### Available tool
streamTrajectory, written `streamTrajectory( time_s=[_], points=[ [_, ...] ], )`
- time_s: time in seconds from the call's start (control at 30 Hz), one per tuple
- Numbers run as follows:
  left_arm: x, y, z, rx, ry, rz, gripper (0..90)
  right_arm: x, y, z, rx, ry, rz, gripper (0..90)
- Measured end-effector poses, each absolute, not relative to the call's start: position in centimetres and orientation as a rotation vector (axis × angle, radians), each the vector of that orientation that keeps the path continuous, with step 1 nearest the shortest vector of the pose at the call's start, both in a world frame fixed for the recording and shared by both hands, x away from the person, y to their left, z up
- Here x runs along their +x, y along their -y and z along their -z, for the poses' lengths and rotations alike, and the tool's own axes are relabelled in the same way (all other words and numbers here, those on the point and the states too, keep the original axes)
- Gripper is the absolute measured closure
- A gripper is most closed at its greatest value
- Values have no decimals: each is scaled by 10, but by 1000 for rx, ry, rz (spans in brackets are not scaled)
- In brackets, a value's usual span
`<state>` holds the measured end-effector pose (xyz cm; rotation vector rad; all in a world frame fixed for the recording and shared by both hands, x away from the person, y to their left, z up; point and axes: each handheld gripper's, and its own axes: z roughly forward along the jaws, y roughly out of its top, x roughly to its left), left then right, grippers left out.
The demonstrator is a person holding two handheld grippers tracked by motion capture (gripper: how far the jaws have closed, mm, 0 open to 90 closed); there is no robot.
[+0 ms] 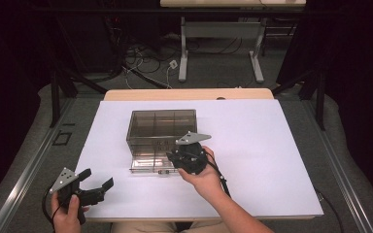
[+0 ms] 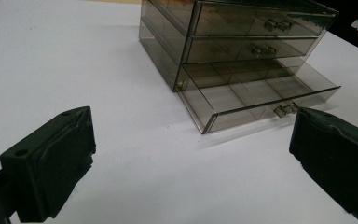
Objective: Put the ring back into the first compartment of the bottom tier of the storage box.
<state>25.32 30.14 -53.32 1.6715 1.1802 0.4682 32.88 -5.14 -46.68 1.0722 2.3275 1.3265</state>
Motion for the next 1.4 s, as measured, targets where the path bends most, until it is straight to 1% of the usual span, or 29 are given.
streamTrajectory(
  time_s=[0.77,1.4],
  points=[
    [253,-302,533,1669,-1177,-468,5,337,23,468,1055,-2351,-1320,754],
    [254,-302,534,1667,-1175,-474,5,344,6,481,1056,-2355,-1322,753]
  ],
)
